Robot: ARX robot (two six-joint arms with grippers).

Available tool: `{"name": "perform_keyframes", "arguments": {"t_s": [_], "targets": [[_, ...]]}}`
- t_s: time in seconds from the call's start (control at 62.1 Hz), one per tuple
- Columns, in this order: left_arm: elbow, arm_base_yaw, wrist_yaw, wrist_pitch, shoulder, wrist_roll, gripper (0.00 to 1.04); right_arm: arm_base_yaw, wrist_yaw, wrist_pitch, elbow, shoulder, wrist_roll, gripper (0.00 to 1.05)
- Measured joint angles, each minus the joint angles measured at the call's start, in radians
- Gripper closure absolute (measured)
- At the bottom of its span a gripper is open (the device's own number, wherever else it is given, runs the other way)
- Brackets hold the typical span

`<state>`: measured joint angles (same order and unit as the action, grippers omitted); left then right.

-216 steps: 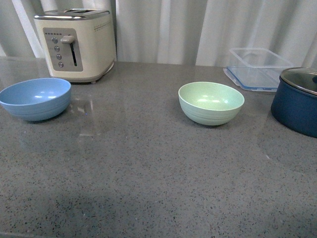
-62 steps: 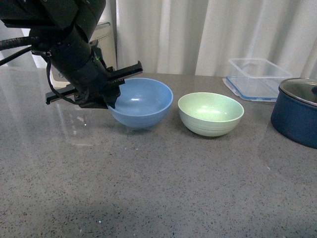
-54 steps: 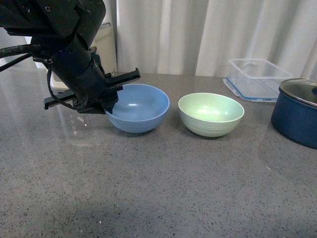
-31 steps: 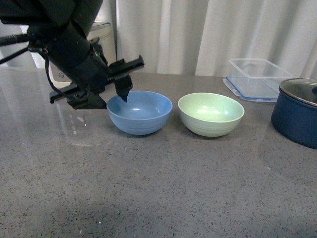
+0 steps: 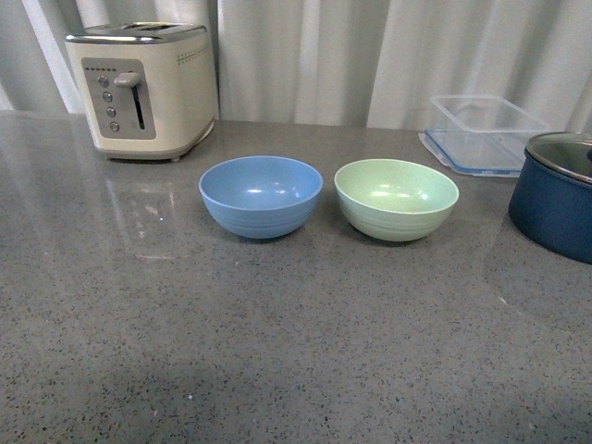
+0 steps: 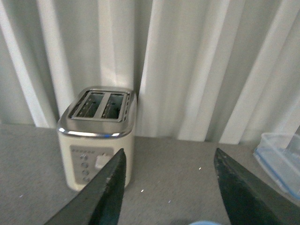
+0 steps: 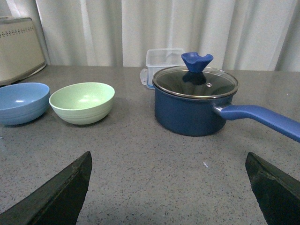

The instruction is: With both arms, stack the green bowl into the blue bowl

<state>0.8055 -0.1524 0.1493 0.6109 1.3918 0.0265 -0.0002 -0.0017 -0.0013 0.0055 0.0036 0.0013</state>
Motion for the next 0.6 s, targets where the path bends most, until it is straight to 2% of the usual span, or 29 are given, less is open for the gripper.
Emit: {"name": "perform_keyframes", "arguments": {"t_s": [0.161, 0.483, 0.531, 0.595], "targets": [[-0.236, 0.033, -0.033, 0.087, -0.104, -0.011, 1.01, 0.0, 0.0, 0.0, 0.0, 0.0, 0.0, 0.1], [-0.521, 0.085, -0.083, 0.158, -0.324, -0.019, 1.01, 0.0, 0.0, 0.0, 0.0, 0.0, 0.0, 0.1], [-0.554, 0.12, -0.138, 0.158, -0.36, -0.019, 1.01, 0.0, 0.0, 0.0, 0.0, 0.0, 0.0, 0.1], [-0.583, 0.14, -0.145, 0.157, -0.394, -0.019, 1.01, 0.0, 0.0, 0.0, 0.0, 0.0, 0.0, 0.1]]}}
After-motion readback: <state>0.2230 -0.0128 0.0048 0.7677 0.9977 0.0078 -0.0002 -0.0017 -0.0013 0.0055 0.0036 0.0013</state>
